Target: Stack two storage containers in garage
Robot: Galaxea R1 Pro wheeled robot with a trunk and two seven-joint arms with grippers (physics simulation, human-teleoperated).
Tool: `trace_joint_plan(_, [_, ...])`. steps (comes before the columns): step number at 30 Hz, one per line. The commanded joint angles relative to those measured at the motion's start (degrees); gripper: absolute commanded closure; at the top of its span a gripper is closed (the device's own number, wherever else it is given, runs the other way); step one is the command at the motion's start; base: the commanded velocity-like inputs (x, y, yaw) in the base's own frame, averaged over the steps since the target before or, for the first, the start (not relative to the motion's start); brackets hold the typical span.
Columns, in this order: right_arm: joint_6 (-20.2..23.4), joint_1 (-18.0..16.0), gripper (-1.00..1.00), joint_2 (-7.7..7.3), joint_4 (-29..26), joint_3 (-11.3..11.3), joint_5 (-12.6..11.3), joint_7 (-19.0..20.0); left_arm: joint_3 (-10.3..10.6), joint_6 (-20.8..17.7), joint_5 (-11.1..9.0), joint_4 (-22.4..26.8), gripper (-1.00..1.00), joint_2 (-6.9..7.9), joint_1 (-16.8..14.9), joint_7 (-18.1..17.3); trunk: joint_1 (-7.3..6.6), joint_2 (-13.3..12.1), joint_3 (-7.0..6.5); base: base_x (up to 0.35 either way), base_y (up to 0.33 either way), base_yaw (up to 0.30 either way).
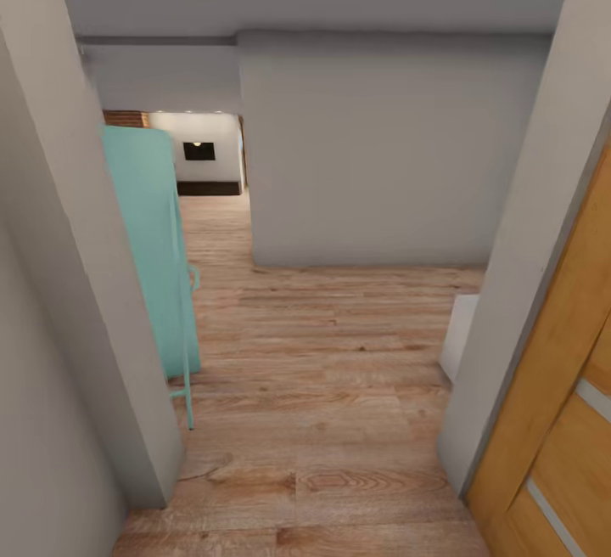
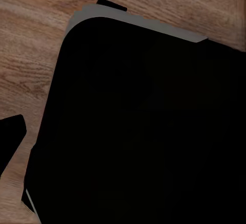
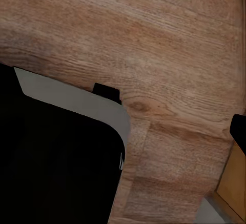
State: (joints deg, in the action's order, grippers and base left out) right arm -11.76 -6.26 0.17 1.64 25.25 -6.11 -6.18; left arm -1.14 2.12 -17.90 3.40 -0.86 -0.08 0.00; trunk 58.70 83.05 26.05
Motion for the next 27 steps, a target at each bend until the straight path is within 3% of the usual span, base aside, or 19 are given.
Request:
trace_joint_plan(1, [-0.4,-0.1,-1.0,-0.09,0.2,-0.1,-1.0,-0.1,-0.1,0.1,-0.2,0.0,-1.0,-0.01,0.0,0.0,0.03,0.0,0.05,0.323,0.0,0.0])
trace_joint_plan(4, [-0.4,-0.1,-1.0,-0.28,0.1,-4.6,-5.3,0.2,0.0,0.2,-0.2,0.0,-1.0,-0.08,0.0,0.0,0.03,0.0,0.05,0.323,0.0,0.0])
trace_joint_plan(7, [-0.3,-0.1,-1.0,-0.31,0.1,-6.6,-7.2,0.4,0.0,0.4,-0.2,0.0,-1.0,-0.06,0.0,0.0,0.03,0.0,0.05,0.323,0.0,0.0])
trace_joint_plan(27, [-0.1,-0.1,-1.0,-0.28,-0.1,-8.0,-8.4,0.9,-0.3,0.9,-0.2,0.1,-1.0,-0.01,0.0,0.0,0.03,0.0,0.05,0.323,0.0,0.0])
